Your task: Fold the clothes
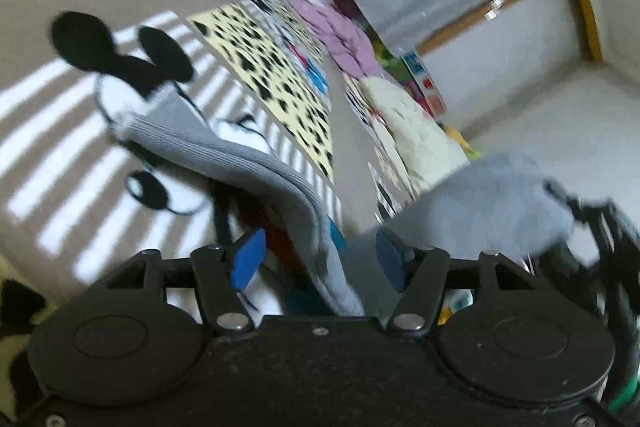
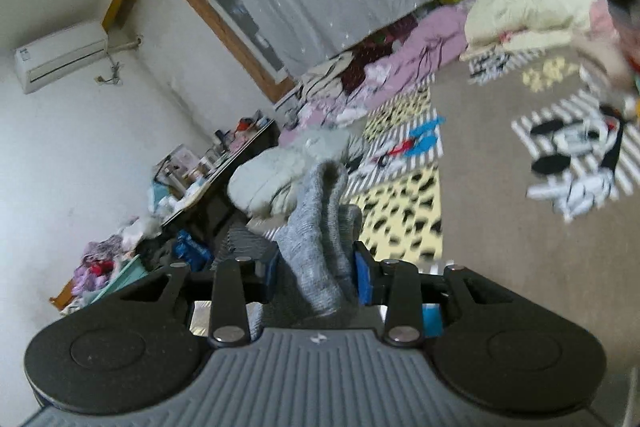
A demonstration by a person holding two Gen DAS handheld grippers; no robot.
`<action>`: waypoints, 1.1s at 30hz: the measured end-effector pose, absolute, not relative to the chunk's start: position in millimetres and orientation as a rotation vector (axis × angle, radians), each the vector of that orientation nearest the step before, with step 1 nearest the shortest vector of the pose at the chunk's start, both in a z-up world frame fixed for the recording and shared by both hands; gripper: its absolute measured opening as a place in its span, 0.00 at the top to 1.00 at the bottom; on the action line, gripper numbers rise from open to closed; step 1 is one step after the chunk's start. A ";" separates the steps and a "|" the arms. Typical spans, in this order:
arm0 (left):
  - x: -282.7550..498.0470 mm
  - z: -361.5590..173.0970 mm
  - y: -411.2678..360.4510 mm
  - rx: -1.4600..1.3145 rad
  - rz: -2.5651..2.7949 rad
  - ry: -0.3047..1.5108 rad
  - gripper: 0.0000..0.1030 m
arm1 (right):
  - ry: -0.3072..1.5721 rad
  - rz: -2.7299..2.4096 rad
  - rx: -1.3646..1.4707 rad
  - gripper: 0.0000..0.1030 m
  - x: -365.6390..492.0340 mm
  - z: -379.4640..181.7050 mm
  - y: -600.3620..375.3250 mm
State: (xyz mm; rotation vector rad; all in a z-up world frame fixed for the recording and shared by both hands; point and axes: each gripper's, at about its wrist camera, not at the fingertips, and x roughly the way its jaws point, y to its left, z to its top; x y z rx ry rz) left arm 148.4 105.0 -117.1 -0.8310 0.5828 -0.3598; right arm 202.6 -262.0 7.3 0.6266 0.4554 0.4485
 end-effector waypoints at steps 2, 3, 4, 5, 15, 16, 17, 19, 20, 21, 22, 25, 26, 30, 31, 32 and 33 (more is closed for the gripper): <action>147.3 -111.2 91.8 -0.761 -0.392 0.574 0.39 | 0.445 0.439 0.633 0.63 210.1 15.6 -266.7; 145.5 -107.2 83.5 -0.714 -0.410 0.564 0.38 | 0.437 0.443 0.636 0.63 210.9 19.8 -269.2; 143.8 -103.2 75.2 -0.667 -0.428 0.553 0.37 | 0.430 0.447 0.630 0.63 210.6 24.3 -270.7; 141.4 -100.2 67.4 -0.629 -0.444 0.544 0.37 | 0.424 0.452 0.623 0.63 209.4 28.7 -271.7; 101.4 -72.2 14.3 -0.296 -0.408 0.316 0.30 | 0.365 0.576 0.573 0.63 197.8 77.4 -255.2; 97.7 -69.5 13.3 -0.296 -0.405 0.284 0.28 | 0.359 0.591 0.570 0.63 197.4 83.6 -251.7; 95.2 -67.2 13.0 -0.298 -0.401 0.258 0.26 | 0.353 0.607 0.564 0.63 196.8 89.7 -247.5; 90.8 -63.7 13.5 -0.297 -0.382 0.219 0.23 | 0.339 0.639 0.549 0.63 195.7 101.6 -238.2; 90.2 -62.6 13.4 -0.294 -0.380 0.207 0.22 | 0.333 0.654 0.543 0.63 195.6 107.2 -233.2; 88.8 -61.7 13.1 -0.289 -0.374 0.198 0.22 | 0.327 0.669 0.539 0.63 195.8 112.5 -227.9; 87.4 -61.0 12.7 -0.279 -0.350 0.191 0.22 | 0.321 0.684 0.534 0.63 195.9 117.9 -222.6; 88.3 -60.5 20.4 -0.271 -0.233 0.181 0.22 | 0.305 0.727 0.519 0.63 196.9 133.0 -206.4; 89.6 -60.7 25.3 -0.275 -0.189 0.180 0.22 | 0.302 0.738 0.513 0.63 197.7 137.1 -200.4; 99.6 -62.7 55.4 -0.294 -0.006 0.225 0.21 | 0.294 0.790 0.509 0.63 201.8 151.1 -175.8; 103.0 -64.0 63.2 -0.300 0.031 0.238 0.20 | 0.290 0.810 0.513 0.63 202.5 154.9 -168.1; 105.9 -65.2 70.1 -0.304 0.061 0.243 0.20 | 0.287 0.828 0.518 0.63 202.9 158.2 -161.4; 108.1 -65.7 76.3 -0.309 0.084 0.246 0.20 | 0.284 0.849 0.522 0.63 203.1 162.2 -154.1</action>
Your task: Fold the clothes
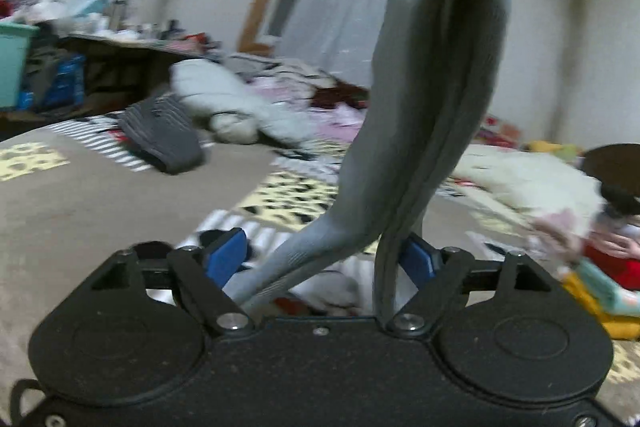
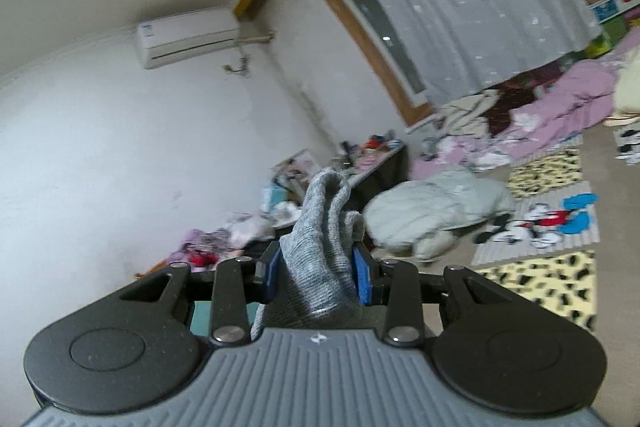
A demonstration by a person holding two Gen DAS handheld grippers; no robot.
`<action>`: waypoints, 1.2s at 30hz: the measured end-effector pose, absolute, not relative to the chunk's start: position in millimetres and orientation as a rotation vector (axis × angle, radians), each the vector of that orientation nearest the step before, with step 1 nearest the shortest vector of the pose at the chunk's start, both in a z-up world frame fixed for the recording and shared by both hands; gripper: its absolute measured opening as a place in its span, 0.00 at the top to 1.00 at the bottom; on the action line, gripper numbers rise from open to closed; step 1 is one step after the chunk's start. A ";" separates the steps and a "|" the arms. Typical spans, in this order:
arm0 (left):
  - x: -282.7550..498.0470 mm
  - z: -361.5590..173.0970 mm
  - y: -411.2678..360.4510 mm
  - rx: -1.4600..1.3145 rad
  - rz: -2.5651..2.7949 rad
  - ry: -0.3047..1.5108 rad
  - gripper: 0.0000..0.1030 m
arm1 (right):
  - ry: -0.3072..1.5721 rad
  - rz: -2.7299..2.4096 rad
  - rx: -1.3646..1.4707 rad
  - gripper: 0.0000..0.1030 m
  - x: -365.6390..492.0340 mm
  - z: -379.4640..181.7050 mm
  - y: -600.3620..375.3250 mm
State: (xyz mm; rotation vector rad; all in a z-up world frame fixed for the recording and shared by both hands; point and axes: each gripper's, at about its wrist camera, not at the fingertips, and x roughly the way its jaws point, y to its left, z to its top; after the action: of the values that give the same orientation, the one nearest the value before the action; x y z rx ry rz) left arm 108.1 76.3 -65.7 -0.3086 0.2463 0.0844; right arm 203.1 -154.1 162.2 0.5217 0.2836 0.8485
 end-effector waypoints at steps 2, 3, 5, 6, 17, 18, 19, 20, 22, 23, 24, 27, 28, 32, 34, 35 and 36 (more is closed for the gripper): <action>110.8 -66.3 89.1 -0.322 0.128 0.249 0.20 | 0.272 0.897 0.530 0.63 201.3 171.0 -141.7; 111.0 -66.5 96.0 -0.331 0.148 0.245 0.20 | 0.265 0.922 0.533 0.63 200.1 175.4 -135.9; 110.9 -67.5 108.8 -0.359 0.186 0.235 0.21 | 0.254 0.966 0.553 0.63 196.4 182.8 -131.2; 110.2 -68.5 115.0 -0.373 0.207 0.230 0.22 | 0.249 0.988 0.564 0.65 194.4 186.3 -129.6; 115.4 -71.7 122.7 -0.335 0.214 0.245 0.74 | 0.321 0.882 0.639 0.88 178.7 143.9 -214.2; 115.7 -72.2 115.2 -0.304 0.210 0.248 0.74 | 0.355 0.851 0.620 0.87 177.5 131.2 -217.1; 116.4 -72.9 107.7 -0.265 0.207 0.257 0.74 | 0.390 0.819 0.590 0.77 176.0 118.3 -218.1; 117.4 -73.6 100.2 -0.220 0.204 0.269 0.75 | 0.430 0.790 0.572 0.67 174.7 104.3 -218.6; 120.1 -76.6 95.5 -0.180 0.198 0.299 0.75 | 0.515 0.744 0.582 0.24 171.4 67.9 -220.0; 121.6 -78.6 96.4 -0.179 0.196 0.318 0.74 | 0.550 0.721 0.586 0.23 168.9 49.3 -221.0; 123.1 -80.6 97.4 -0.177 0.194 0.337 0.74 | 0.583 0.693 0.582 0.23 165.3 31.7 -221.6; 126.3 -85.7 100.0 -0.172 0.192 0.383 0.74 | 0.714 0.603 0.629 0.23 160.9 -25.9 -223.4; 126.1 -86.5 101.3 -0.170 0.195 0.385 0.74 | 0.764 0.581 0.684 0.23 159.4 -46.9 -224.1; 124.7 -89.3 107.6 -0.175 0.192 0.394 0.73 | 0.907 0.517 0.936 0.21 145.6 -120.1 -218.6; 122.9 -89.5 110.2 -0.180 0.187 0.392 0.73 | 0.929 0.510 1.077 0.17 140.5 -145.9 -210.5; 121.8 -89.3 111.7 -0.187 0.183 0.390 0.73 | 0.933 0.507 1.147 0.15 140.9 -155.9 -204.9; 121.3 -89.3 113.7 -0.194 0.179 0.390 0.73 | 0.939 0.505 1.200 0.13 141.9 -164.0 -197.7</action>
State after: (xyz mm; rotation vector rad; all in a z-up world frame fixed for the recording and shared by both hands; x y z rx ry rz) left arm 121.3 113.7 -89.3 -0.1938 0.3904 0.1789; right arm 141.9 -197.7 -164.0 1.1996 0.9390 0.5053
